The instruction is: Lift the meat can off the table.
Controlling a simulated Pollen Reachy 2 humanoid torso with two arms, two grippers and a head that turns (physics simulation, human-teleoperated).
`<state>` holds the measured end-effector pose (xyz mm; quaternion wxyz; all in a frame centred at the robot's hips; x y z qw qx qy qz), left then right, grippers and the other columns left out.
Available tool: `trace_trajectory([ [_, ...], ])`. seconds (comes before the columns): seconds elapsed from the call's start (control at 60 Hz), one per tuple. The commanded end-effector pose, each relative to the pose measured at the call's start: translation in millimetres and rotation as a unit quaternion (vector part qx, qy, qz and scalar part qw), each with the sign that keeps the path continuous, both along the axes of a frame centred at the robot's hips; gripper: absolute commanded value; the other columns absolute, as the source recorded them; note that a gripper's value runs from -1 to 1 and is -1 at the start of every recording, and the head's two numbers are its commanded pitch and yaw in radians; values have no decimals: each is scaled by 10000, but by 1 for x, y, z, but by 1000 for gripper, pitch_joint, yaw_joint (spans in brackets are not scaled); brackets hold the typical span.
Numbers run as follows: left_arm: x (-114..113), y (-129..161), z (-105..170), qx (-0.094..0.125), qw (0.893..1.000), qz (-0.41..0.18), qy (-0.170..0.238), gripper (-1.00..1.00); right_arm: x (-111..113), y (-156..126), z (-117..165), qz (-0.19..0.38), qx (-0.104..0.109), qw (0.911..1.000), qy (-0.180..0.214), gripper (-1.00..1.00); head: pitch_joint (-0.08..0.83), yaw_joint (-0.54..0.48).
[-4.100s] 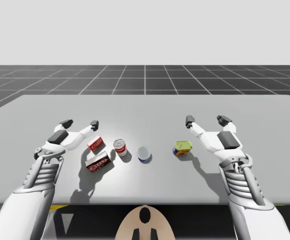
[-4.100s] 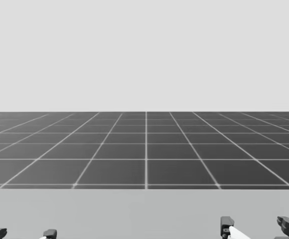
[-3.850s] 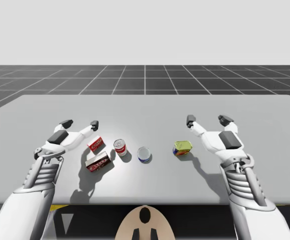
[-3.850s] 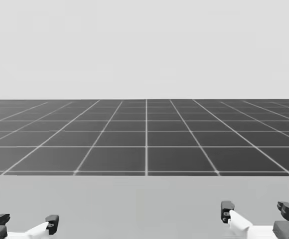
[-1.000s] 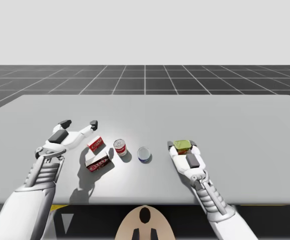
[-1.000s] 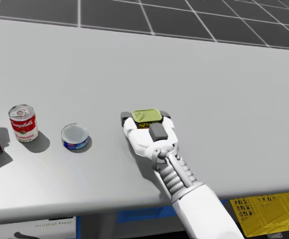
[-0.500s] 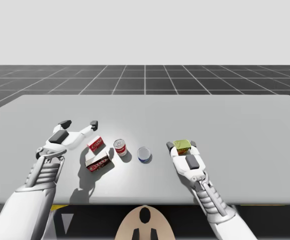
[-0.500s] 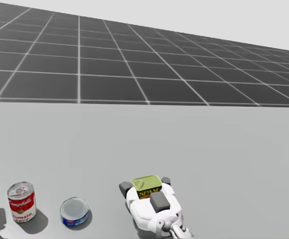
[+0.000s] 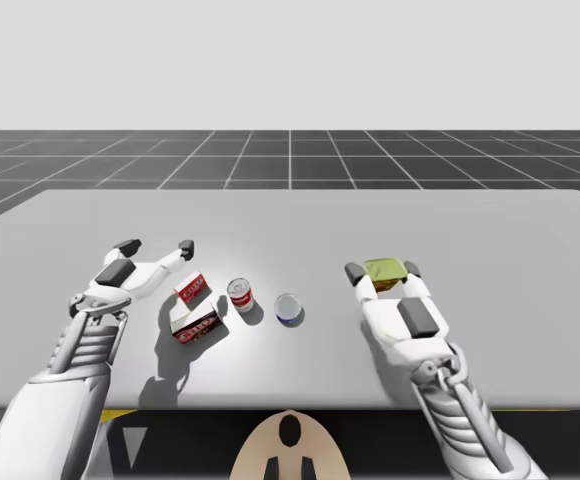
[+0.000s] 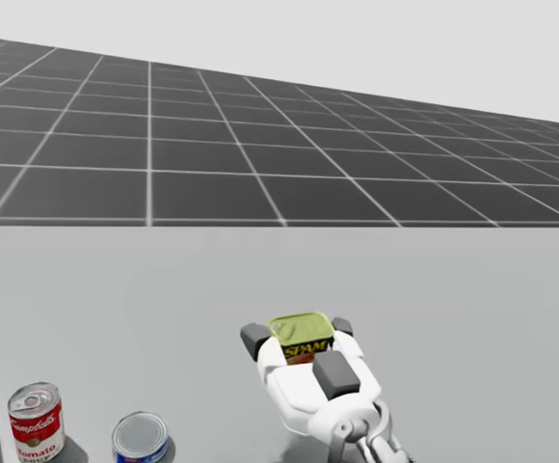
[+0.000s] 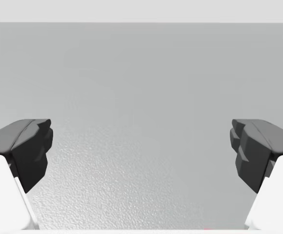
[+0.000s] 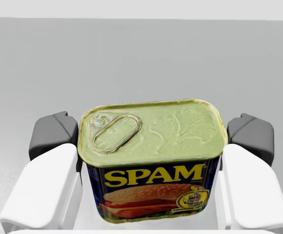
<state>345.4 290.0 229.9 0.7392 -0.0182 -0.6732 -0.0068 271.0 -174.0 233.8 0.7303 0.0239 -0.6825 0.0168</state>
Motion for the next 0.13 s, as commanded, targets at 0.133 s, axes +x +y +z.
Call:
trace_trajectory([
  [0.133, 0, 1, 1, -15, 10000, 2, -16, -1000, -24, -4, 130, -8, 88, 9832, -1821, 1000, 308, -283],
])
